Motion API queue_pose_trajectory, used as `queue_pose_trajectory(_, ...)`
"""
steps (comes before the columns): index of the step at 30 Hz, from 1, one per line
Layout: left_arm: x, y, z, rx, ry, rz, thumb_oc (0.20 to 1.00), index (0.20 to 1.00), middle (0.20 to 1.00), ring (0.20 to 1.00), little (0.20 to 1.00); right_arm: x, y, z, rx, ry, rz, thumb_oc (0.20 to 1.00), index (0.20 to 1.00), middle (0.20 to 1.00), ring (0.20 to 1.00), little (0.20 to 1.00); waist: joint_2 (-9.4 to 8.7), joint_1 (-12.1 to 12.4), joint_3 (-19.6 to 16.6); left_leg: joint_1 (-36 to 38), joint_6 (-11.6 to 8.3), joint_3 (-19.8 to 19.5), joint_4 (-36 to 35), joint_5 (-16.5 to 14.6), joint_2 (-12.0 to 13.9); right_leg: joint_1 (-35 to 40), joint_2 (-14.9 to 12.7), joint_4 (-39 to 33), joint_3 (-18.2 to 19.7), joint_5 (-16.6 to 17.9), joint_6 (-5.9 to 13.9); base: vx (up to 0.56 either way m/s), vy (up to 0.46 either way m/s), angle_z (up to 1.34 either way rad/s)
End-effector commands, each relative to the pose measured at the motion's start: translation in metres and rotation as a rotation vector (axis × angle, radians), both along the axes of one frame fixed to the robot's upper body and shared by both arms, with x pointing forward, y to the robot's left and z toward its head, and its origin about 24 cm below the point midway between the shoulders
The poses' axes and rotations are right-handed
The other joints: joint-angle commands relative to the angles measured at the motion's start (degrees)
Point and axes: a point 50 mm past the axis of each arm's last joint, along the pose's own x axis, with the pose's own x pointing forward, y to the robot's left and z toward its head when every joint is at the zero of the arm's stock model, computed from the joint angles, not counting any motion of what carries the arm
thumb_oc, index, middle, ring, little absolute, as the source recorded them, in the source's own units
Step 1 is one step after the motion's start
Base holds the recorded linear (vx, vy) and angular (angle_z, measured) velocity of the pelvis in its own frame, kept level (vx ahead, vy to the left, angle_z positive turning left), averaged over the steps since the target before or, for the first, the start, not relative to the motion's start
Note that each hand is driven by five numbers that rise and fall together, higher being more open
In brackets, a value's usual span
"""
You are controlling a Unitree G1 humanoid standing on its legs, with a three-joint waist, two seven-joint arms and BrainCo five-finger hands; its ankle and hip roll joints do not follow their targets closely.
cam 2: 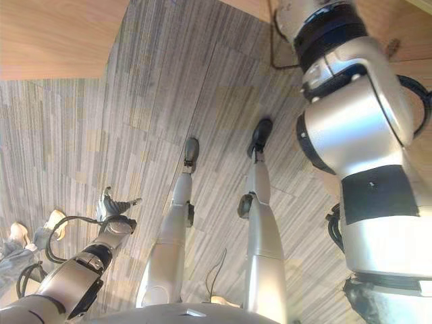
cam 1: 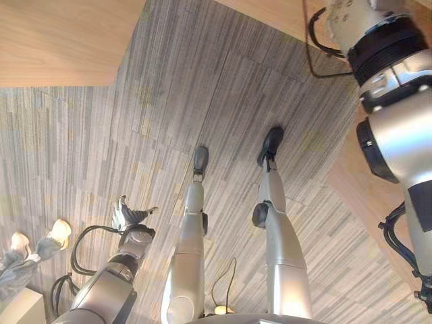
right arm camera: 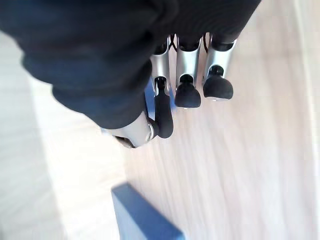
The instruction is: Put the empty folder in the office cabinet
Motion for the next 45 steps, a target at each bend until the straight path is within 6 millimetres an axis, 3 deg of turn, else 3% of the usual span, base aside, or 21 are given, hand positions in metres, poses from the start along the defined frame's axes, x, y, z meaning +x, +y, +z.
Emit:
queue_pose_trajectory(1, 0.016, 0.048, 0.032, 0.136, -0.031, 0.067, 1.0, 1.0, 1.0, 1.0, 1.0, -0.022, 0.044, 0.024, -0.104, -0.094, 0.105, 0.2, 0.2, 0.2, 0.2, 0.2, -1.74, 1.06, 4.65, 8.1, -2.24, -2.02, -0.68, -8.97, 3.59, 3.61, -4.75, 5.7, 0.18, -13.22, 8.28, 0.05, -0.027, 0.03)
queue_pose_trajectory(3, 0.017, 0.048, 0.033, 0.14, -0.031, 0.062, 1.0, 1.0, 1.0, 1.0, 1.0, -0.023, 0.054, 0.021, -0.131, -0.1, 0.135, 0.2, 0.2, 0.2, 0.2, 0.2, -1.96, 1.04, 4.65, 8.14, -2.35, -2.05, -0.68, -8.91, 3.71, 3.59, -4.74, 5.72, 0.2, -13.2, 8.23, 0.0, 0.0, 0.0)
queue_pose_trajectory(5, 0.019, 0.049, 0.035, 0.144, -0.025, 0.057, 1.0, 1.0, 1.0, 1.0, 1.0, -0.026, 0.079, 0.009, -0.198, -0.104, 0.207, 0.2, 0.2, 0.2, 0.2, 0.2, -2.58, 0.63, 4.6, 7.99, -2.57, -2.14, -0.68, -8.82, 4.04, 3.22, -4.5, 5.9, 0.3, -13.12, 8.02, -0.02, -0.038, -0.01)
queue_pose_trajectory(8, 0.021, 0.049, 0.037, 0.143, -0.027, 0.061, 1.0, 1.0, 1.0, 1.0, 1.0, -0.027, 0.086, 0.006, -0.194, -0.104, 0.224, 0.2, 0.2, 0.2, 0.2, 0.2, -2.68, 0.35, 4.75, 8.02, -2.72, -2.07, -0.68, -8.78, 4.21, 3.18, -4.39, 5.9, 0.21, -13.1, 8.02, 0.0, 0.0, 0.0)
queue_pose_trajectory(11, 0.022, 0.05, 0.038, 0.142, -0.031, 0.069, 1.0, 1.0, 1.0, 1.0, 1.0, -0.027, 0.083, 0.009, -0.161, -0.104, 0.215, 0.2, 0.2, 0.2, 0.2, 0.2, -2.7, 0.16, 4.95, 8.03, -2.72, -1.97, -0.68, -8.86, 4.25, 3.11, -4.32, 5.83, 0.2, -12.9, 8.02, 0.0, 0.0, 0.0)
queue_pose_trajectory(14, 0.022, 0.05, 0.038, 0.135, -0.031, 0.078, 1.0, 1.0, 1.0, 1.0, 1.0, -0.024, 0.067, 0.015, -0.088, -0.091, 0.167, 0.2, 0.2, 0.2, 0.2, 0.2, -2.82, -0.43, 5.55, 7.14, -2.67, -2.14, -0.68, -7.6, 3.64, 2.41, -5.01, 5.8, -0.36, -11.27, 7.61, -0.05, 0.0, 0.0)
queue_pose_trajectory(20, 0.017, 0.05, 0.033, 0.122, -0.026, 0.09, 1.0, 1.0, 1.0, 1.0, 1.0, -0.02, 0.039, 0.025, 0.029, -0.067, 0.09, 0.2, 0.2, 0.2, 0.2, 0.2, -2.44, -0.79, 5.35, 7.28, -2.41, -1.9, -0.68, -7.77, 3.57, 2.67, -4.81, 5.48, -0.28, -11.21, 7.85, -0.01, 0.001, 0.01)
queue_pose_trajectory(29, 0.012, 0.052, 0.029, 0.121, -0.02, 0.095, 1.0, 1.0, 1.0, 1.0, 1.0, -0.019, 0.025, 0.029, 0.07, -0.067, 0.064, 0.2, 0.2, 0.2, 0.2, 0.2, -2.14, -0.87, 4.83, 7.94, -2.36, -1.57, -0.68, -8.09, 3.57, 3.18, -4.72, 5.17, -0.28, -11.15, 7.92, 0.0, 0.004, 0.01)
queue_pose_trajectory(31, 0.013, 0.054, 0.032, 0.123, -0.03, 0.087, 1.0, 1.0, 1.0, 1.0, 1.0, -0.021, 0.031, 0.032, -0.035, -0.077, 0.097, 0.2, 0.2, 0.2, 0.2, 0.2, -2.45, -0.65, 4.62, 8.08, -2.49, -1.5, -0.68, -7.99, 3.6, 3.35, -4.74, 5.09, -0.25, -11.14, 7.95, 0.04, -0.001, 0.0)
queue_pose_trajectory(32, 0.012, 0.057, 0.033, 0.128, -0.026, 0.08, 1.0, 1.0, 1.0, 1.0, 1.0, -0.023, 0.043, 0.029, -0.127, -0.082, 0.16, 0.2, 0.2, 0.2, 0.2, 0.2, -2.55, -0.32, 3.98, 8.73, -2.54, -1.33, -0.68, -9.16, 4.22, 4.15, -4.06, 4.91, 0.15, -12.64, 8.44, 0.07, -0.007, 0.0)
queue_pose_trajectory(35, 0.01, 0.06, 0.032, 0.139, -0.014, 0.067, 1.0, 1.0, 1.0, 1.0, 1.0, -0.025, 0.054, 0.026, -0.216, -0.104, 0.234, 0.2, 0.2, 0.2, 0.2, 0.2, -2.79, -0.19, 3.81, 9.2, -2.68, -1.22, -0.68, -9.14, 4.3, 4.56, -3.93, 5.11, 0.04, -12.78, 8.34, 0.02, -0.005, 0.0)
queue_pose_trajectory(37, -0.011, 0.074, 0.021, 0.15, 0.055, 0.07, 1.0, 1.0, 1.0, 1.0, 1.0, -0.038, 0.068, 0.032, -0.328, -0.186, 0.353, 0.2, 0.2, 0.2, 0.2, 0.2, -3.42, -0.04, 3.3, 9.84, -2.81, -1.3, -0.68, -9.07, 4.06, 4.84, -3.96, 5.49, 0.14, -12.76, 8.18, 0.0, -0.019, -0.07)
queue_pose_trajectory(45, -0.034, 0.086, 0.009, 0.16, 0.122, 0.088, 1.0, 1.0, 1.0, 1.0, 1.0, -0.044, 0.049, 0.046, -0.236, -0.257, 0.397, 0.2, 0.2, 0.2, 0.2, 0.2, -3.34, 0.6, 3.18, 10.63, -2.79, -1.07, -0.68, -9.19, 3.97, 5.33, -3.93, 5.82, 0.21, -13.02, 8.13, 0.0, 0.001, -0.05)
